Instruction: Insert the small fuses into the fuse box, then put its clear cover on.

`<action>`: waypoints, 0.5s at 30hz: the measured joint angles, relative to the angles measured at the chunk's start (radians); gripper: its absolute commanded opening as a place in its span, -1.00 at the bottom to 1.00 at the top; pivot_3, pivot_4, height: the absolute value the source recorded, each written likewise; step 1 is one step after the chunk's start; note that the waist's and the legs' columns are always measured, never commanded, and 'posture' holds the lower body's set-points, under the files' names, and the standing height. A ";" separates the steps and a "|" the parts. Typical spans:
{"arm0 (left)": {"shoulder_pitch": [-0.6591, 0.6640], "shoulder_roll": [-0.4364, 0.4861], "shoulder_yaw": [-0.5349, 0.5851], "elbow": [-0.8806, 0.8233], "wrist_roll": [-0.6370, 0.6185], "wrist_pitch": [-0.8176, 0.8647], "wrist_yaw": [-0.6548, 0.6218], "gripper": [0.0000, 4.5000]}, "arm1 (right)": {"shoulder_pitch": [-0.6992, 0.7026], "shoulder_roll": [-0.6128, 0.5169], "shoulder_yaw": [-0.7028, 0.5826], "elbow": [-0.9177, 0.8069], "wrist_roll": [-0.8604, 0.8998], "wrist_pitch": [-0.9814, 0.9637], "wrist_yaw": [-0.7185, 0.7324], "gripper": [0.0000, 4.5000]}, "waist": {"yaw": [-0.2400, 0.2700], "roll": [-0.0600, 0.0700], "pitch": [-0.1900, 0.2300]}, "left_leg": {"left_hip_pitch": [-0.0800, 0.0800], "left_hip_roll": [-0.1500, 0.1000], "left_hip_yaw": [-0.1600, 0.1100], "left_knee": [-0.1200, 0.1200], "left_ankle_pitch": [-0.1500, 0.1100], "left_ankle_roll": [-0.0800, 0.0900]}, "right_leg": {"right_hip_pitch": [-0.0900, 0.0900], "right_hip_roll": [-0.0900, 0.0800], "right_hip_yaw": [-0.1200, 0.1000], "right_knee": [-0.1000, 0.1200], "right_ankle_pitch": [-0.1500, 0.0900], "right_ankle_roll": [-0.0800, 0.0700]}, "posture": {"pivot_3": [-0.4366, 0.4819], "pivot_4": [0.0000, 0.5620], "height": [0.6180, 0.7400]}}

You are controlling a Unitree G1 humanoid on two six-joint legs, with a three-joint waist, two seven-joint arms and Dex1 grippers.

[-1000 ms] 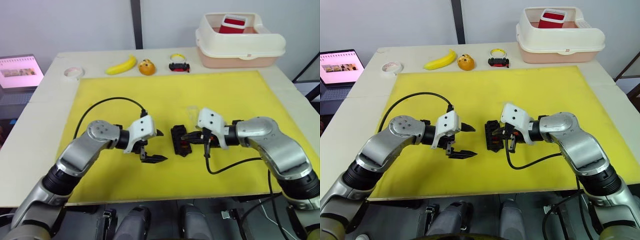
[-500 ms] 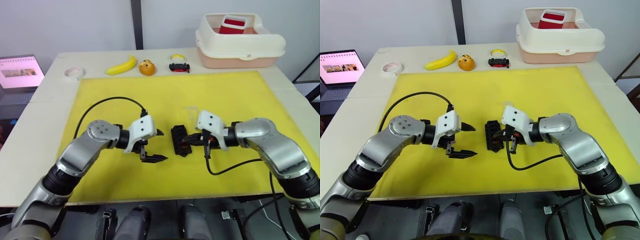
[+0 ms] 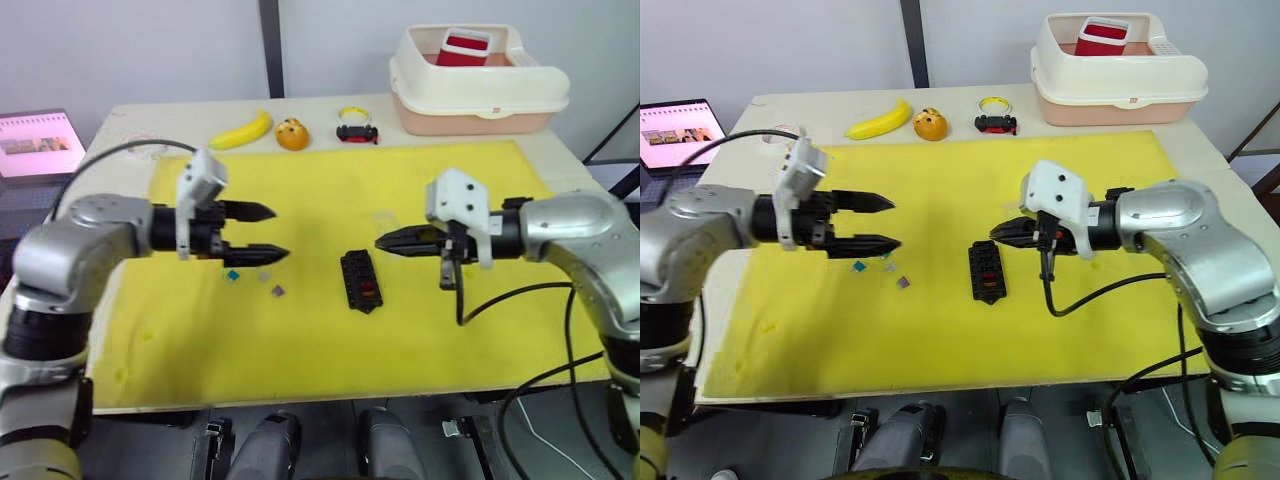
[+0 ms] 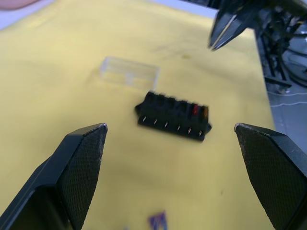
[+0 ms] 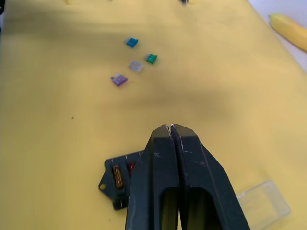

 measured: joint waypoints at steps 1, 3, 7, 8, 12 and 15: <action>0.001 0.032 0.003 0.025 0.001 0.001 -0.017 1.00 | -0.011 -0.016 -0.009 0.009 0.013 0.006 0.016 -0.43 | 0.000 0.000 0.000 | 0.000 0.000 0.000 0.000 0.000 0.000 | 0.000 0.000 0.000 0.000 0.000 0.000 | -0.05 -0.47 1.00; 0.012 0.112 0.003 0.072 0.003 0.001 -0.075 1.00 | -0.030 -0.048 -0.026 0.034 0.031 0.008 0.040 0.05 | -0.001 0.000 0.000 | 0.000 0.000 0.000 -0.001 0.000 0.000 | 0.000 0.000 0.000 0.000 0.000 0.000 | -0.05 -0.47 1.00; 0.036 0.223 0.001 0.173 0.025 -0.038 -0.187 1.00 | -0.003 -0.118 -0.036 0.056 0.028 -0.026 0.083 0.95 | 0.001 0.001 0.000 | 0.000 0.000 0.000 -0.001 0.000 0.000 | -0.001 0.000 0.000 0.000 0.000 0.000 | -0.05 -0.47 1.00; 0.044 0.244 -0.001 0.212 0.039 -0.064 -0.213 1.00 | 0.022 -0.139 -0.042 0.056 0.028 -0.045 0.097 0.98 | 0.002 0.001 0.001 | 0.000 0.000 0.000 -0.001 0.000 0.000 | -0.001 0.000 0.000 0.000 0.000 0.000 | -0.05 -0.47 1.00; 0.079 0.312 -0.009 0.372 0.112 -0.165 -0.296 1.00 | 0.146 -0.214 -0.094 0.058 0.025 -0.100 0.138 0.98 | 0.001 0.001 0.001 | 0.000 0.000 0.001 -0.001 0.000 0.000 | -0.001 0.000 0.000 0.000 0.000 0.000 | -0.05 -0.47 1.00; 0.090 0.322 -0.015 0.460 0.157 -0.229 -0.341 1.00 | 0.219 -0.253 -0.139 0.062 0.018 -0.125 0.147 0.98 | 0.000 0.002 0.001 | 0.000 0.000 0.001 -0.001 0.000 0.001 | -0.001 0.000 0.000 0.000 0.000 0.000 | -0.05 -0.47 1.00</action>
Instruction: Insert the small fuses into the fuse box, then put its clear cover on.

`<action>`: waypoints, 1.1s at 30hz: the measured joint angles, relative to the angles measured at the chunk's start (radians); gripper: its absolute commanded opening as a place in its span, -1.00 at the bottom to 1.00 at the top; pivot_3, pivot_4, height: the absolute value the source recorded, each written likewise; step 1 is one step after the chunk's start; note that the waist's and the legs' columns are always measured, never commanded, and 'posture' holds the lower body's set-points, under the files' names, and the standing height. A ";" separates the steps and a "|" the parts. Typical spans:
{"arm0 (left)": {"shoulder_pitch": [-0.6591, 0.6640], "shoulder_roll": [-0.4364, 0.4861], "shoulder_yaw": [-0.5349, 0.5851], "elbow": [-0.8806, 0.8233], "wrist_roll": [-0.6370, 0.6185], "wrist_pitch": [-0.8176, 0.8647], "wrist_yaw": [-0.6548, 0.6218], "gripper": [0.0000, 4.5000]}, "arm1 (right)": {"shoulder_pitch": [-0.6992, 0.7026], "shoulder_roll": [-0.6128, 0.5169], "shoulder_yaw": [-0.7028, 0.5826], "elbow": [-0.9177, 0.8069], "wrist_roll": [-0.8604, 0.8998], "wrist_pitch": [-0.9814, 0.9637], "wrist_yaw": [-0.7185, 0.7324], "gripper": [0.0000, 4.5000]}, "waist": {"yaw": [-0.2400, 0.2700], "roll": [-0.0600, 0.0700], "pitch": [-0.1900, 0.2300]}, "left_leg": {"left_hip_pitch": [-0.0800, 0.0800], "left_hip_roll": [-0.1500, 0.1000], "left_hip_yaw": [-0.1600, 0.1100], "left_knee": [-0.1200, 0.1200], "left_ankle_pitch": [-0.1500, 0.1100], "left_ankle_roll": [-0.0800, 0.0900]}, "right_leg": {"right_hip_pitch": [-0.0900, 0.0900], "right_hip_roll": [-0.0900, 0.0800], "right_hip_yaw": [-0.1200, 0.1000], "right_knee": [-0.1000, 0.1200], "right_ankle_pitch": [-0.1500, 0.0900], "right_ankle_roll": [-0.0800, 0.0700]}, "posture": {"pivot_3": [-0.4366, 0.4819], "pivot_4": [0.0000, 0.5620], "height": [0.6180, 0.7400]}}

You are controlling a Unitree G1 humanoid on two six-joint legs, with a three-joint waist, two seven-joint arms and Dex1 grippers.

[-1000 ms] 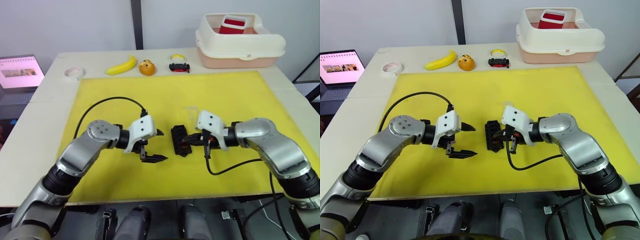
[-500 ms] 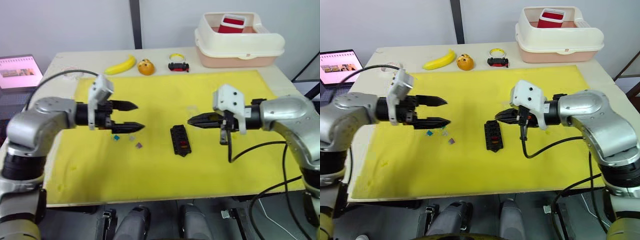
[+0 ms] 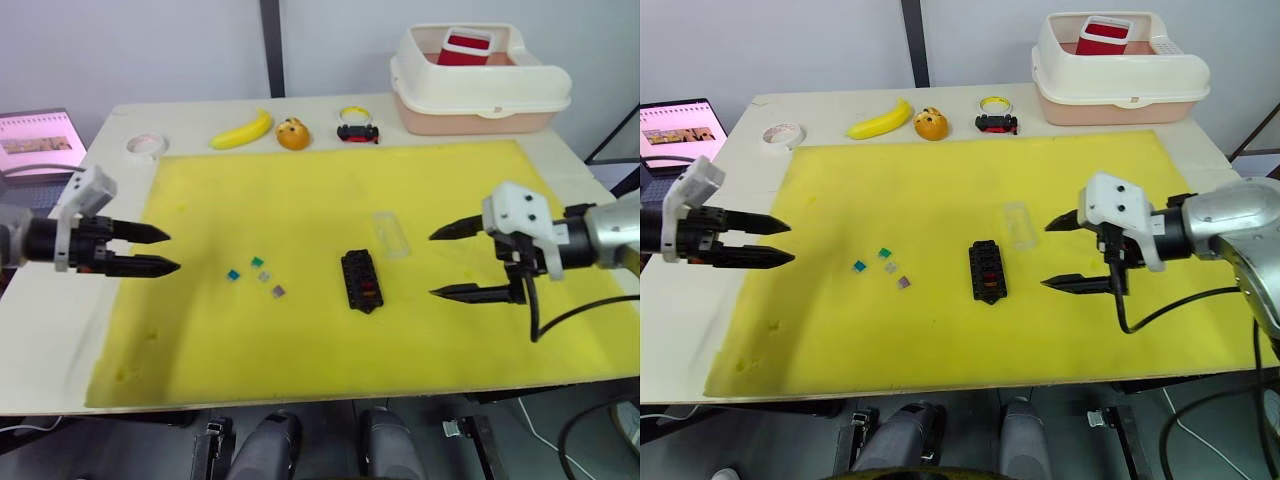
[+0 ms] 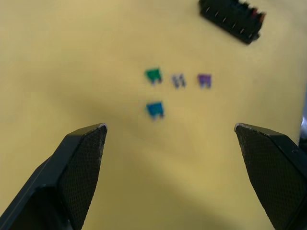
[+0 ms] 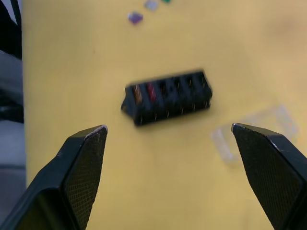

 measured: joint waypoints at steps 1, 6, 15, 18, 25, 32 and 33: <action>0.000 0.000 -0.002 0.016 0.012 -0.016 -0.009 1.00 | 0.008 -0.005 -0.010 0.001 0.000 -0.004 0.000 0.98 | 0.000 0.000 0.000 | 0.000 0.000 0.000 0.000 -0.001 0.001 | 0.000 0.000 0.000 0.000 0.000 0.000 | -0.05 -0.47 1.00; -0.015 -0.010 -0.004 0.043 0.046 -0.052 -0.037 1.00 | 0.023 -0.010 -0.027 0.011 -0.001 -0.019 -0.008 0.98 | 0.000 0.000 0.000 | 0.000 0.000 0.000 0.000 -0.001 0.001 | 0.000 0.000 0.000 0.000 0.000 0.000 | -0.05 -0.47 1.00; -0.058 -0.147 -0.079 0.021 0.047 0.061 -0.034 1.00 | -0.195 0.125 0.076 -0.011 0.061 0.099 -0.093 0.98 | -0.004 0.001 0.001 | 0.000 0.001 0.000 0.000 0.000 0.000 | 0.000 0.000 0.000 0.001 0.000 0.000 | -0.05 -0.47 1.00; -0.111 -0.215 -0.105 0.043 0.026 0.213 -0.013 1.00 | -0.318 0.254 0.140 -0.022 0.106 0.193 -0.155 0.98 | -0.006 0.001 0.001 | -0.004 0.001 0.000 0.002 0.000 0.000 | -0.004 0.000 0.000 0.002 0.000 0.000 | -0.05 -0.47 1.00; -0.168 -0.252 -0.159 0.114 0.006 0.407 -0.009 0.60 | -0.382 0.328 0.208 -0.051 0.129 0.266 -0.214 1.00 | -0.002 0.001 0.001 | -0.007 -0.001 -0.001 0.003 0.000 -0.001 | -0.006 0.000 0.000 0.003 0.000 0.000 | -0.05 -0.47 1.00; -0.204 -0.253 -0.191 0.206 0.024 0.445 -0.010 -0.29 | -0.388 0.337 0.223 -0.051 0.129 0.272 -0.224 1.00 | -0.005 0.001 0.001 | -0.007 0.000 -0.001 0.003 0.001 -0.001 | -0.007 0.000 0.000 0.003 0.000 0.000 | -0.05 -0.47 1.00; -0.204 -0.253 -0.195 0.209 0.024 0.455 -0.012 -0.29 | -0.388 0.337 0.223 -0.051 0.129 0.274 -0.225 1.00 | -0.006 0.001 0.001 | -0.007 0.000 -0.001 0.003 0.001 -0.001 | -0.007 0.000 0.000 0.003 0.000 0.000 | -0.05 -0.47 1.00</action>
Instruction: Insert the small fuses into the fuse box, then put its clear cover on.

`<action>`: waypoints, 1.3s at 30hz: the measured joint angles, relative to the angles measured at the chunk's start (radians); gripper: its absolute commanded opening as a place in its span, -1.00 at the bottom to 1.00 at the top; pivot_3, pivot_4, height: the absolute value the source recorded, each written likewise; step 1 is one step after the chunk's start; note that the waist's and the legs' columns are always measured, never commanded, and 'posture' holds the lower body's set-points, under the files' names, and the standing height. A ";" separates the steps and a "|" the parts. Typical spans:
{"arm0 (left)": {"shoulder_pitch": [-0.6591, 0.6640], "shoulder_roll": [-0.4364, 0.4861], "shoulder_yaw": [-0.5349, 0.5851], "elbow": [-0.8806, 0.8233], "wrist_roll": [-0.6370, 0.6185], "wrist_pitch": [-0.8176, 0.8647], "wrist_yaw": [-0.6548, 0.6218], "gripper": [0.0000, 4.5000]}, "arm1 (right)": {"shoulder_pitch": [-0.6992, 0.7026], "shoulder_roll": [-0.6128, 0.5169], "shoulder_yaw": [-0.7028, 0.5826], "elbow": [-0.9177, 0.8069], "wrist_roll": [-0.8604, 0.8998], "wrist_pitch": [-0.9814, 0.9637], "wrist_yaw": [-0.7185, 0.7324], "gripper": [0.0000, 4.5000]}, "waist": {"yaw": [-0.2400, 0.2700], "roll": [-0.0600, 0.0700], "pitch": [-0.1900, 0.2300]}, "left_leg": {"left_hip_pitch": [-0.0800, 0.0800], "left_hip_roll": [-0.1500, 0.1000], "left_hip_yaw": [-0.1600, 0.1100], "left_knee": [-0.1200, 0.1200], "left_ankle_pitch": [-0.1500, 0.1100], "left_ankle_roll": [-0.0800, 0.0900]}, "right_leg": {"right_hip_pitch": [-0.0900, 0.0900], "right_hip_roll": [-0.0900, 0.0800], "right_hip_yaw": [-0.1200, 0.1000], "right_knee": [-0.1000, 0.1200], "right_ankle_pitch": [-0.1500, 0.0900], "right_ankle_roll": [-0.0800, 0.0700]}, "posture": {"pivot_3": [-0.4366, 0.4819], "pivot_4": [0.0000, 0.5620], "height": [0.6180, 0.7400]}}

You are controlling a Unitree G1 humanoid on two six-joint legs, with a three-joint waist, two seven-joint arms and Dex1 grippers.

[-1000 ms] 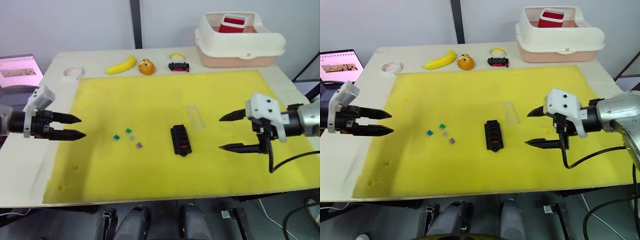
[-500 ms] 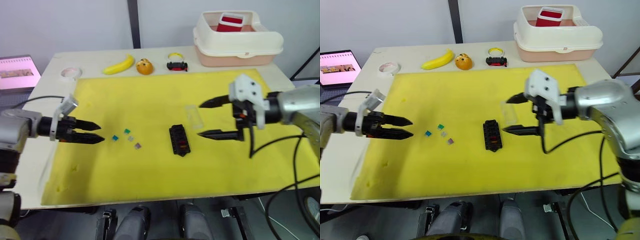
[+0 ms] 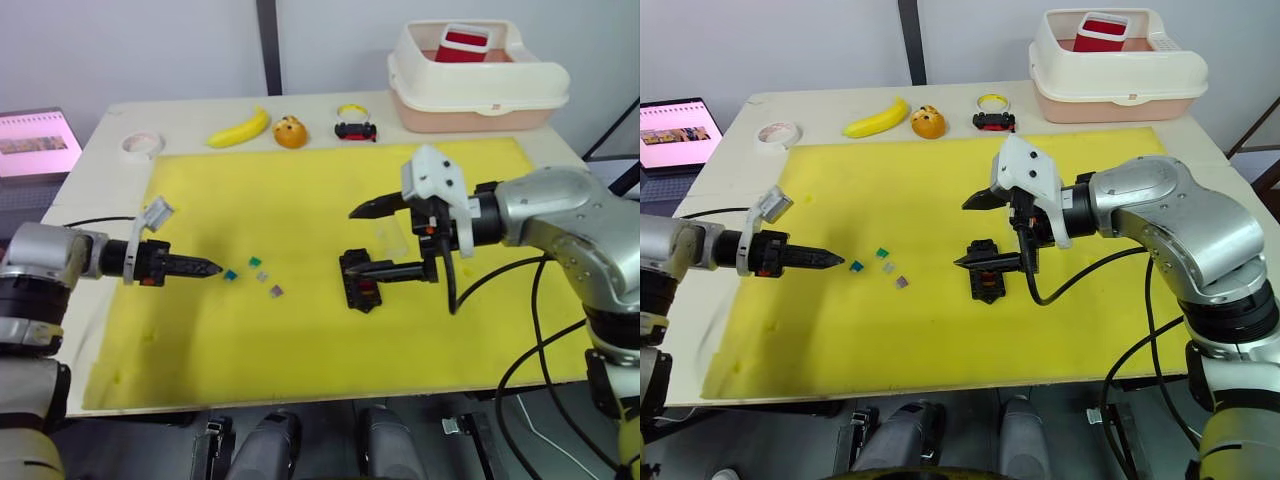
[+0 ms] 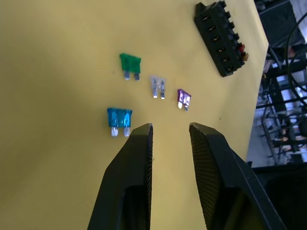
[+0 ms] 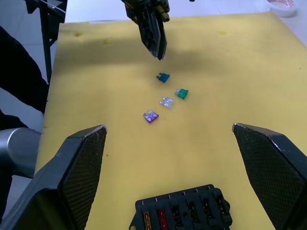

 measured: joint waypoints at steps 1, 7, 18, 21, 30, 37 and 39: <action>0.000 0.000 -0.002 0.000 -0.001 0.011 -0.004 -0.29 | 0.000 0.000 0.001 0.000 0.000 0.001 -0.002 1.00 | 0.000 0.000 0.000 | 0.000 0.000 0.000 0.000 0.000 0.000 | 0.000 0.000 0.000 0.000 0.000 0.000 | -0.05 -0.47 1.00; 0.001 -0.024 -0.003 0.024 0.000 0.043 0.003 -0.29 | -0.001 0.000 0.010 -0.018 0.000 0.010 -0.008 1.00 | 0.001 0.000 0.000 | 0.000 0.000 0.000 0.000 0.000 0.000 | 0.000 0.000 0.000 0.000 0.000 0.000 | -0.05 -0.47 1.00; -0.002 -0.069 -0.005 0.138 0.010 0.078 0.022 -0.29 | -0.009 0.001 0.036 -0.019 -0.017 0.004 -0.009 1.00 | 0.000 0.000 0.000 | 0.000 0.000 0.000 0.000 0.000 0.000 | 0.000 0.000 0.000 0.000 0.000 0.000 | -0.05 -0.47 1.00; -0.014 -0.089 -0.004 0.167 0.012 0.079 0.035 -0.29 | -0.011 0.000 0.038 -0.018 -0.024 -0.001 -0.009 1.00 | 0.001 0.000 0.000 | 0.000 0.000 0.000 0.000 0.000 0.000 | 0.000 0.000 0.000 0.000 0.000 0.000 | -0.05 -0.47 1.00; -0.056 -0.130 0.005 0.283 0.030 0.070 0.062 -0.29 | -0.013 0.001 0.038 -0.018 -0.030 -0.003 -0.009 1.00 | 0.004 0.000 0.000 | 0.000 0.000 0.000 0.001 0.000 0.000 | 0.000 0.000 0.000 0.001 0.000 0.000 | -0.05 -0.47 1.00; -0.084 -0.151 0.028 0.377 0.044 0.033 0.064 -0.29 | -0.013 0.001 0.038 -0.018 -0.030 -0.003 -0.009 1.00 | 0.004 0.000 0.000 | 0.001 0.000 0.000 0.001 0.001 -0.002 | 0.000 0.000 0.000 0.004 0.000 0.000 | -0.05 -0.47 1.00; -0.094 -0.156 0.038 0.403 0.047 0.022 0.069 -0.29 | -0.013 0.001 0.038 -0.018 -0.030 -0.003 -0.009 1.00 | 0.004 0.000 -0.001 | 0.001 0.000 -0.001 0.001 0.001 -0.002 | 0.000 0.000 0.000 0.005 0.000 0.000 | -0.05 -0.47 1.00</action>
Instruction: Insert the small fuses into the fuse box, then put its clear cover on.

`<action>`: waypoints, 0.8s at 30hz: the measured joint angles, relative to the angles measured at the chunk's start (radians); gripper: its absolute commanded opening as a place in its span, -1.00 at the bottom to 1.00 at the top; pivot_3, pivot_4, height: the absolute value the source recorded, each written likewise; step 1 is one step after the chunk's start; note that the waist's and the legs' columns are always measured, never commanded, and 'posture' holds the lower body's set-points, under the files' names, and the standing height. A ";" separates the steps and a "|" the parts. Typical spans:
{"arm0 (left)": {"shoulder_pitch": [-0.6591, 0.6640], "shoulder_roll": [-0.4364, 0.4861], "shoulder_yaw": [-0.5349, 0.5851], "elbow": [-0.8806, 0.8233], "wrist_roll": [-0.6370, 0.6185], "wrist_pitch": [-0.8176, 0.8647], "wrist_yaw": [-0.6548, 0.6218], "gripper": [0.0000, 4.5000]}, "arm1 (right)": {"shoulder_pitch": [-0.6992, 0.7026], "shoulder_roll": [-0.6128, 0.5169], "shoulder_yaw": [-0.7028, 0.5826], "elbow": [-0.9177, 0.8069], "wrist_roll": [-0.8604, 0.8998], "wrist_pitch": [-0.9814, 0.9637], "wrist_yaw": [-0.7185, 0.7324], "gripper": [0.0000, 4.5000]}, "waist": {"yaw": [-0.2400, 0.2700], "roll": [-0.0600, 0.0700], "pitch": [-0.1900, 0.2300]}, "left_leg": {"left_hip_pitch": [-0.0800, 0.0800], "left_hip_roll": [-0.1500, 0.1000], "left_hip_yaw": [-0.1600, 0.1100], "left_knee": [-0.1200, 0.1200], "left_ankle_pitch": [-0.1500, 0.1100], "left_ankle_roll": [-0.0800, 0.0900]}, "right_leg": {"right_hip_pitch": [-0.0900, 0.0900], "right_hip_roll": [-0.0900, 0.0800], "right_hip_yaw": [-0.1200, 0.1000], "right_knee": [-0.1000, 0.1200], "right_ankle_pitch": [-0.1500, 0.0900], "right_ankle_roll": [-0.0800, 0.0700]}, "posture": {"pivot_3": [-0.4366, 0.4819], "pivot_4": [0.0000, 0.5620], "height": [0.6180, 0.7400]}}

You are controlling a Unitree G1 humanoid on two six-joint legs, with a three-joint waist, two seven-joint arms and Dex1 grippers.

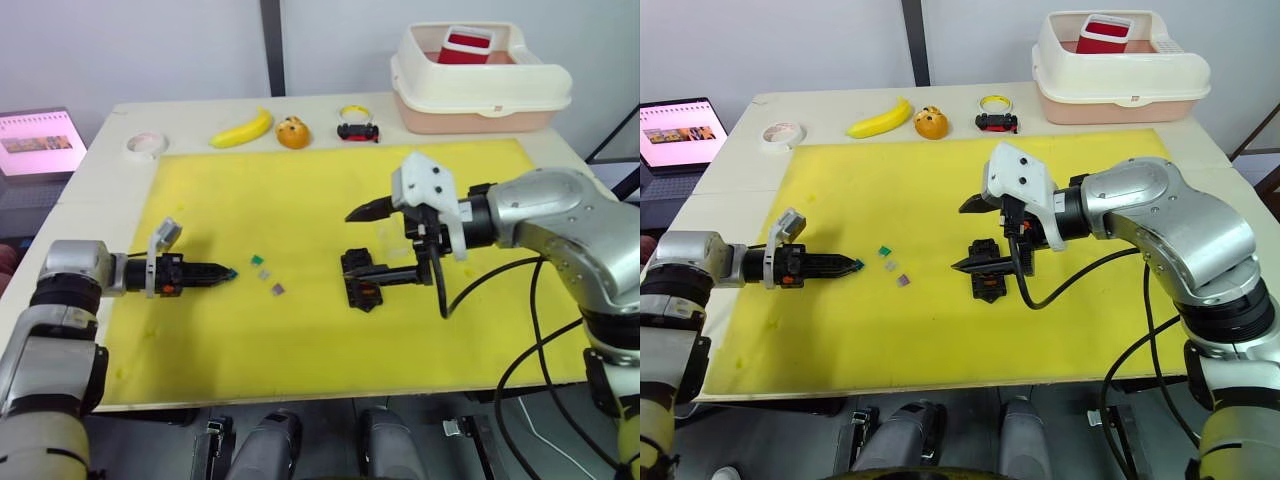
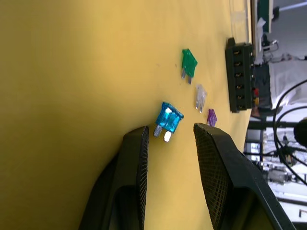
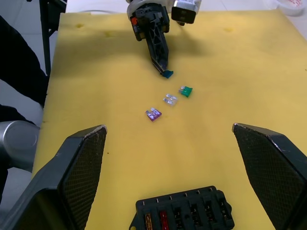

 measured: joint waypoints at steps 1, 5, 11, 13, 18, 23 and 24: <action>-0.007 -0.004 0.007 0.013 0.001 -0.012 0.010 -0.29 | 0.000 0.000 0.000 0.000 0.000 0.000 0.000 1.00 | 0.000 0.000 0.000 | 0.000 0.000 0.000 0.000 0.000 0.000 | 0.000 0.000 0.000 0.000 0.000 0.000 | -0.05 -0.47 1.00; -0.020 -0.017 0.021 0.037 0.009 -0.034 0.026 -0.29 | 0.000 0.000 0.000 -0.001 0.000 0.000 0.000 1.00 | 0.002 0.000 0.000 | 0.000 0.000 0.000 0.000 0.000 0.000 | 0.000 0.000 0.000 0.001 0.000 0.000 | -0.05 -0.47 1.00; -0.015 -0.026 0.035 0.020 0.022 -0.036 0.018 -0.29 | 0.000 0.000 0.000 -0.001 0.000 0.000 0.000 1.00 | 0.003 0.000 0.000 | 0.000 -0.001 -0.001 0.000 0.000 0.000 | 0.000 0.000 0.000 0.001 0.000 0.000 | -0.05 -0.47 1.00; -0.003 -0.026 0.036 -0.006 0.022 -0.036 0.007 -0.29 | 0.000 0.000 0.000 -0.002 0.000 0.000 0.000 1.00 | 0.003 0.000 0.000 | 0.000 -0.001 -0.001 0.000 0.000 0.000 | 0.000 -0.001 0.000 0.001 0.000 0.000 | -0.05 -0.47 1.00; 0.031 -0.024 0.034 -0.084 0.022 -0.030 -0.021 -0.29 | 0.000 0.001 0.001 -0.002 0.000 0.000 0.000 1.00 | 0.002 0.000 0.000 | 0.000 -0.001 -0.001 0.000 0.000 0.000 | 0.000 -0.001 0.000 0.001 0.000 0.000 | -0.05 -0.47 1.00; 0.059 -0.023 0.032 -0.131 0.022 -0.037 -0.025 -0.29 | 0.000 0.001 0.004 -0.003 0.000 0.001 0.000 1.00 | 0.000 0.000 0.000 | 0.000 -0.001 -0.001 0.000 0.000 0.000 | 0.000 -0.001 0.000 0.001 0.000 0.000 | -0.05 -0.47 1.00; 0.059 -0.023 0.032 -0.133 0.022 -0.037 -0.025 -0.29 | 0.000 0.001 0.005 -0.003 0.000 0.001 0.000 1.00 | 0.000 0.000 0.000 | 0.000 -0.001 -0.001 0.000 0.000 0.000 | 0.000 -0.001 0.000 0.001 0.000 0.000 | -0.05 -0.47 1.00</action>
